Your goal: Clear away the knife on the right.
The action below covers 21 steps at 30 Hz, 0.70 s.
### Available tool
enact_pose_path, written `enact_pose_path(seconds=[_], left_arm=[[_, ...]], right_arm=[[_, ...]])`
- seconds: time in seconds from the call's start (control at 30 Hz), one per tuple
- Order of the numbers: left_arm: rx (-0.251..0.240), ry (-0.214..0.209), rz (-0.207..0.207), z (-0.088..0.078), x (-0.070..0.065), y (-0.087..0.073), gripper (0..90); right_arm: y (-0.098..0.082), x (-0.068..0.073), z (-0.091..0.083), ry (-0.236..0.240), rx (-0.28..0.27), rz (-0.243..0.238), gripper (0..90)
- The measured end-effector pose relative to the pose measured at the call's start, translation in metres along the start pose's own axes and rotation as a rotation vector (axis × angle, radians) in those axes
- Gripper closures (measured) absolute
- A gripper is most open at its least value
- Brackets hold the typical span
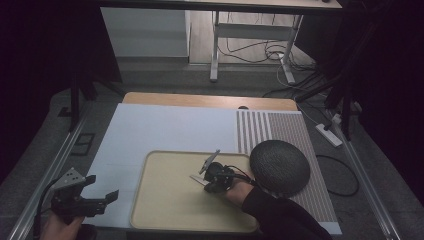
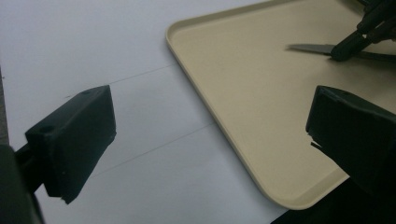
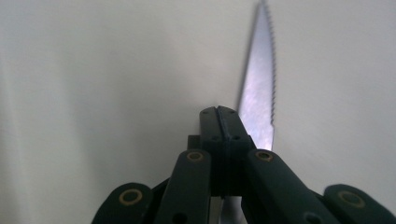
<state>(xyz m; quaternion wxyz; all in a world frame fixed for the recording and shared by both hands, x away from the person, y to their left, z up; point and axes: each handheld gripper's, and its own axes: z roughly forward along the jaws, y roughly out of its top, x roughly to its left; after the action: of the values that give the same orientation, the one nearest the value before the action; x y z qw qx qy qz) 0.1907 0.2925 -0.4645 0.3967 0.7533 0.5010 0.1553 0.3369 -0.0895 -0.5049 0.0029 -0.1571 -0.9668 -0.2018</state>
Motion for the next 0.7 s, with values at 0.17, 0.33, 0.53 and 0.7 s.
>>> enact_pose_path(seconds=[0.17,0.33,0.53,0.7], left_arm=[[0.001,0.002,0.001,0.000,0.000,0.000,2.5],[0.001,0.001,0.001,0.000,0.000,0.000,2.6],[-0.001,0.000,0.001,0.000,0.000,0.000,2.6],[-0.001,0.000,0.000,0.000,0.000,0.000,2.6]], right_arm=[[-0.009,-0.015,-0.007,-0.052,0.011,0.040,90.0],[-0.016,-0.024,-0.012,-0.086,0.019,0.065,90.0],[-0.026,-0.036,-0.019,-0.112,0.031,0.112,90.0],[-0.039,-0.045,-0.026,-0.119,0.037,0.153,90.0]])
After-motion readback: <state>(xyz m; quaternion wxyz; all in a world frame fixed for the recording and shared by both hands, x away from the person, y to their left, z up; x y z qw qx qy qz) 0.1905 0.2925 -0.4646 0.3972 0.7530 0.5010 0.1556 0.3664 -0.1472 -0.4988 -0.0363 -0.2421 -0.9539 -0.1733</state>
